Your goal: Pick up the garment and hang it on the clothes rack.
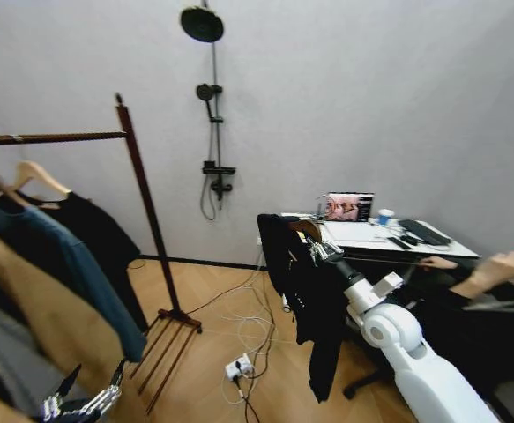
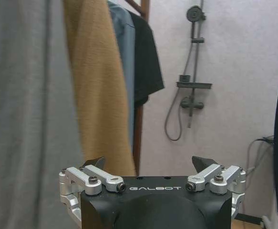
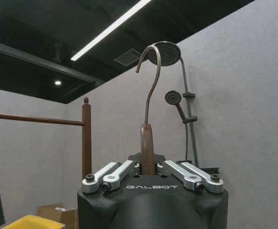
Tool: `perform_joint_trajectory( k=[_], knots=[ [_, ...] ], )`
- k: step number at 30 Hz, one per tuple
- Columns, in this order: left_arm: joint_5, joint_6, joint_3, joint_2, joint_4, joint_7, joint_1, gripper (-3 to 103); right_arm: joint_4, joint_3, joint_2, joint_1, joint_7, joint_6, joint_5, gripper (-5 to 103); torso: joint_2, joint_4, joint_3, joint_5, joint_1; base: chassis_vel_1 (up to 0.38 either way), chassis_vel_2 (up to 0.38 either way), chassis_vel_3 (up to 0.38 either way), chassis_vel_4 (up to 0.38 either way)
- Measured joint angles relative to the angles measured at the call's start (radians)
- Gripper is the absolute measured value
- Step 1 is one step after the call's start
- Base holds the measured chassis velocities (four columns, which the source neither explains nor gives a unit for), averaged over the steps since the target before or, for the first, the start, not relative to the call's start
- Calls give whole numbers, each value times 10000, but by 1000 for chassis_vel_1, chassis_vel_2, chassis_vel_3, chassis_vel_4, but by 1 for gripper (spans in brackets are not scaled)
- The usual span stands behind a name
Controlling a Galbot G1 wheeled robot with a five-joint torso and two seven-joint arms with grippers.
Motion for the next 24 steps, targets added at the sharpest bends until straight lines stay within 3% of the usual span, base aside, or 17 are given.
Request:
perform_joint_trajectory(
  k=[13,24],
  knots=[
    [0,0,0,0,0,-1,0,100,-654,8,-297,702,-227,-325,185,9,1,0,0,0,-1,128,116,128,124],
    [0,0,0,-1,0,0,0,100,-2369,-924,-638,3046,-496,-482,428,9,3,1,-1,-2,-2,116,130,142,118]
  ],
)
